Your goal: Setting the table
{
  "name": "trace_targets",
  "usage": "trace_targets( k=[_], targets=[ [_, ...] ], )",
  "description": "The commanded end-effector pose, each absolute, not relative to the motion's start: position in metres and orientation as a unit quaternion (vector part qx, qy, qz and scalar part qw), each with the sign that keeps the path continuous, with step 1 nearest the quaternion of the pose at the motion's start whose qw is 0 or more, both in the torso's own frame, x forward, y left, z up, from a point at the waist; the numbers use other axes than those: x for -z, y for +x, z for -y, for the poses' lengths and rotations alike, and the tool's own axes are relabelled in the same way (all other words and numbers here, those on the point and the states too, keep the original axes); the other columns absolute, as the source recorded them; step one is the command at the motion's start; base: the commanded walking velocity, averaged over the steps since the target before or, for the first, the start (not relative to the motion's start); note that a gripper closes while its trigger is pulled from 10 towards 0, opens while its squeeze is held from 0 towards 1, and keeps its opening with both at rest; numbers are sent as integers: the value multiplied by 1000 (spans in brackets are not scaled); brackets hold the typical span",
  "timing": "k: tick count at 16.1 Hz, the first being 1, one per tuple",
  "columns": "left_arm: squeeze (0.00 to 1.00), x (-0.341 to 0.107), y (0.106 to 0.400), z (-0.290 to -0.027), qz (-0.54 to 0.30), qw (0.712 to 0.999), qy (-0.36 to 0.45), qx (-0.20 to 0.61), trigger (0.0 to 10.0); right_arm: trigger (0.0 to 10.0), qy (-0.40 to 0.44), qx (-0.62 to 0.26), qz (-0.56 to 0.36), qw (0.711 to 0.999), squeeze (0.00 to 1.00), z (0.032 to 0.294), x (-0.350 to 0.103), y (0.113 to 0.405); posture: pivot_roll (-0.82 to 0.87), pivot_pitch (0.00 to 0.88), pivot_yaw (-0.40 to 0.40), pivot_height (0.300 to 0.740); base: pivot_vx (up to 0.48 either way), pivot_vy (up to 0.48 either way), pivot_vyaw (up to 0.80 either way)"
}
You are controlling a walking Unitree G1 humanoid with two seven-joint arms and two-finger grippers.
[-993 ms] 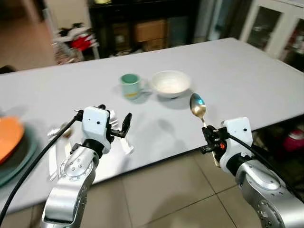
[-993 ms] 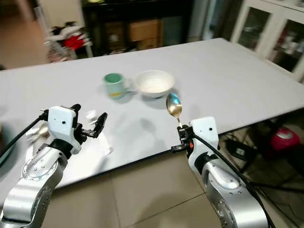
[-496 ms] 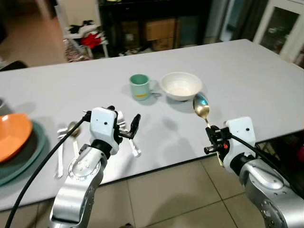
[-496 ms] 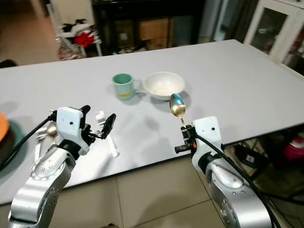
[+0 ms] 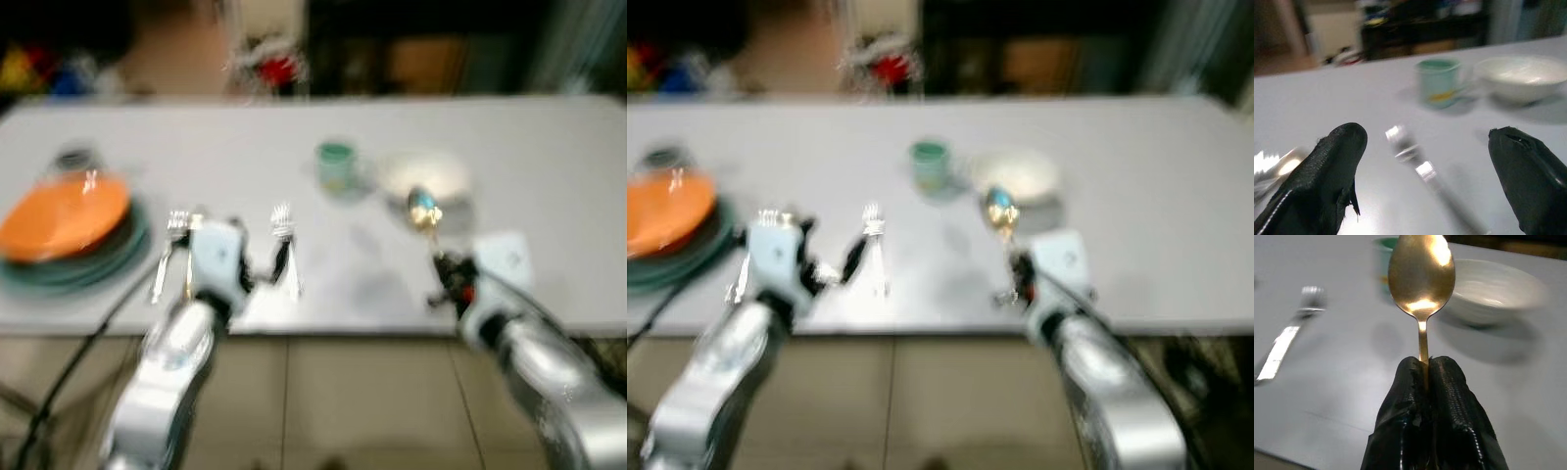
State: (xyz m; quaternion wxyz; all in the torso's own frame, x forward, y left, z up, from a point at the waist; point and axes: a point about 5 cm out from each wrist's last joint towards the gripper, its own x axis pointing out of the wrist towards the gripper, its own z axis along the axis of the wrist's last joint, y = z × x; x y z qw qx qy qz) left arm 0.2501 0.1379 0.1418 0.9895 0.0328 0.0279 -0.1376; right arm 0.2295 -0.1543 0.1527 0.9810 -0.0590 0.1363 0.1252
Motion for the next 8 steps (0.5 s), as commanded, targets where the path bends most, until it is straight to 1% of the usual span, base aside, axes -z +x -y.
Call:
trace_targets(
  k=[1, 4, 7, 8],
  targets=[
    [0, -148, 251, -133, -14, 989, 32, 145, 10000, 10000, -67, -112, -131, 983, 0, 160, -155, 230, 20, 0, 48, 740, 0, -398, 800],
    [0, -147, 251, -131, -15, 988, 39, 152, 10000, 10000, -70, -109, -133, 983, 0, 162, -155, 230, 19, 0, 47, 740, 0, -355, 488],
    [0, -146, 249, -125, -22, 982, 33, 182, 10000, 10000, -70, -78, -156, 982, 0, 167, -151, 231, 16, 0, 52, 740, 0, 0, 0],
    [0, -146, 249, -122, -22, 979, 33, 199, 10000, 10000, -59, -50, -178, 981, 0, 173, -145, 232, 14, 0, 60, 740, 0, 0, 0]
  ],
)
